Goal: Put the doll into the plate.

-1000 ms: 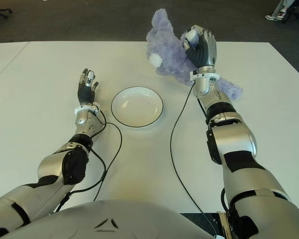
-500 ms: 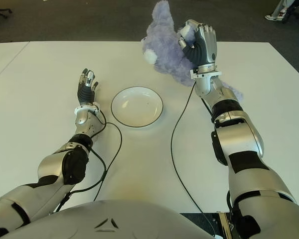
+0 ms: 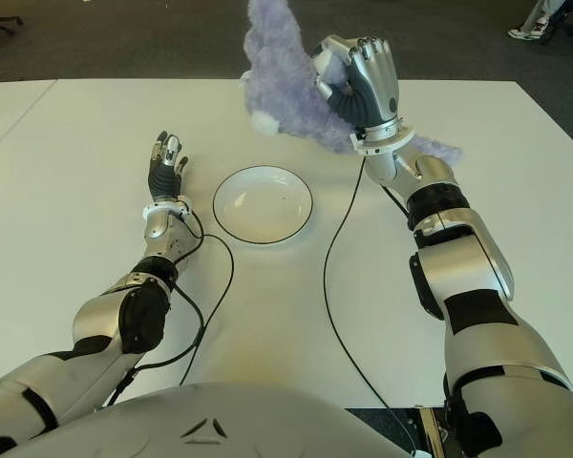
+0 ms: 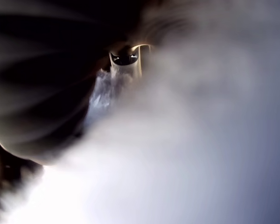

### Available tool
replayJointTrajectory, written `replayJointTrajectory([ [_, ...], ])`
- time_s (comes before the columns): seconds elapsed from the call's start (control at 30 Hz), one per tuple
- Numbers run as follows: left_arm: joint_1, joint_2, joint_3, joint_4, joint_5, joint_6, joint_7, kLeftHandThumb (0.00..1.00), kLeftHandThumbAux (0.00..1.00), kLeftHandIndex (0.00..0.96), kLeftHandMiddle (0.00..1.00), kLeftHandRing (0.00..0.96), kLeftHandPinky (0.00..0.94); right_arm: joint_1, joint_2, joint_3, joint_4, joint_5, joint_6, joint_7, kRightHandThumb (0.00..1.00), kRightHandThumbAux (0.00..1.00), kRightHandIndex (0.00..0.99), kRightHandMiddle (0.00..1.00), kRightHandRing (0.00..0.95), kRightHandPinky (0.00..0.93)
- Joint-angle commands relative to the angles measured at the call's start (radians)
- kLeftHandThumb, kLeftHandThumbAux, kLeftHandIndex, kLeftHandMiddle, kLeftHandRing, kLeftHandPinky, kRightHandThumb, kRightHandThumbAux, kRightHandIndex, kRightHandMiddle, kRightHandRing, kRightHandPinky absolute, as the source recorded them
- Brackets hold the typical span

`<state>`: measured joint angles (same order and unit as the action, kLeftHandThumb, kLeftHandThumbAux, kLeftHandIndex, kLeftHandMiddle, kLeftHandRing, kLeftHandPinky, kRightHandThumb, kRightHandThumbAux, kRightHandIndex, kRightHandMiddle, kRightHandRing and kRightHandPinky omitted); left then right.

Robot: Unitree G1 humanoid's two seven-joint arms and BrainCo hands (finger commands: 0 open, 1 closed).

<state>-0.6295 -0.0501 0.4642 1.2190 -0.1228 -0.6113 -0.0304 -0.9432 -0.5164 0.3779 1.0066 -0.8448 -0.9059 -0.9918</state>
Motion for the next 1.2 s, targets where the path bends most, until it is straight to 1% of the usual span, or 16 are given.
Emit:
replayJointTrajectory([
  [0.03,0.210,-0.063,0.035,0.136,-0.036,0.136,0.023,0.000,0.491,0.028,0.038,0.014,0.010,0.018,-0.022,0.030,-0.046,-0.042,-0.037,-0.035,0.703,0.716,0.438,0.873,0.880,0.869],
  [0.2,0.212,-0.060,0.023,0.137,-0.024,0.132,0.029,0.000,0.505,0.037,0.048,0.021,0.008,0.029,-0.015,0.037,-0.081,-0.052,-0.047,-0.028,0.704,0.717,0.438,0.870,0.878,0.865],
  [0.27,0.215,-0.055,0.012,0.137,-0.012,0.134,0.038,0.000,0.509,0.037,0.050,0.023,0.005,0.044,-0.009,0.040,-0.112,-0.050,-0.056,-0.010,0.704,0.717,0.438,0.866,0.875,0.861],
  [0.4,0.212,-0.061,0.022,0.138,-0.025,0.138,0.032,0.000,0.502,0.038,0.043,0.020,0.012,0.066,-0.010,0.044,-0.151,-0.031,-0.083,0.048,0.706,0.715,0.438,0.878,0.883,0.876],
  [0.6,0.211,-0.064,0.026,0.137,-0.029,0.135,0.033,0.000,0.497,0.041,0.043,0.021,0.023,0.077,-0.015,0.034,-0.182,-0.011,-0.086,0.103,0.706,0.714,0.438,0.898,0.889,0.890],
  [0.77,0.208,-0.071,0.034,0.136,-0.041,0.134,0.021,0.000,0.489,0.040,0.043,0.019,0.013,0.095,-0.010,0.030,-0.217,0.012,-0.083,0.179,0.704,0.714,0.437,0.911,0.892,0.893],
  [0.83,0.209,-0.068,0.012,0.137,-0.017,0.141,0.048,0.000,0.503,0.041,0.047,0.021,0.008,0.104,-0.001,0.031,-0.229,0.020,-0.083,0.206,0.704,0.714,0.437,0.913,0.892,0.893],
  [0.97,0.210,-0.066,-0.009,0.139,0.006,0.148,0.075,0.000,0.514,0.041,0.049,0.023,0.007,0.115,0.006,0.027,-0.239,0.043,-0.094,0.250,0.704,0.714,0.437,0.914,0.890,0.890],
  [1.1,0.212,-0.062,-0.004,0.140,0.000,0.147,0.061,0.000,0.508,0.038,0.047,0.022,0.008,0.137,0.017,0.027,-0.247,0.100,-0.118,0.336,0.704,0.714,0.436,0.913,0.888,0.888],
  [1.2,0.212,-0.061,-0.003,0.140,0.000,0.145,0.061,0.000,0.501,0.041,0.046,0.023,0.013,0.163,0.022,0.026,-0.262,0.138,-0.113,0.400,0.703,0.715,0.436,0.914,0.887,0.891],
])
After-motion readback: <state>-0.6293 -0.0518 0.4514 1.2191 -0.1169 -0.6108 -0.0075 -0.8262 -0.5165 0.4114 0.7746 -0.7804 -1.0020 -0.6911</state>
